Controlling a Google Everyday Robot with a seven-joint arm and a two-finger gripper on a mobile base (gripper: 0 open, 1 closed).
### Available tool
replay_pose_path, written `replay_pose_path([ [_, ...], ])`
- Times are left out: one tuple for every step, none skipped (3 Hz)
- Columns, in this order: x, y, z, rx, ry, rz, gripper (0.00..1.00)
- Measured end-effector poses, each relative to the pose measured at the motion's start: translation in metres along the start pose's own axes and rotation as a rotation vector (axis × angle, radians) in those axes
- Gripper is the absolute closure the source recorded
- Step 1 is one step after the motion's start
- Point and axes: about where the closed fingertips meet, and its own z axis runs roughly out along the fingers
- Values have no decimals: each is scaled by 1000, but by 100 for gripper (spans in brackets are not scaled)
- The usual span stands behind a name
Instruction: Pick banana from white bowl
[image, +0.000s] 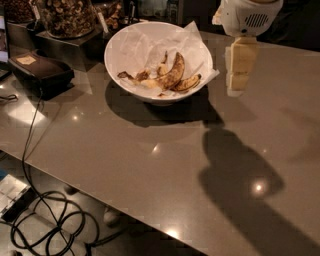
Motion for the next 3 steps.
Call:
replay_pose_path([
  [-23,-25,8,4,-33,-53,0],
  [-26,-29,7,23,-41,-52,0],
  [-26,-29,7,23,-41,-53,0],
])
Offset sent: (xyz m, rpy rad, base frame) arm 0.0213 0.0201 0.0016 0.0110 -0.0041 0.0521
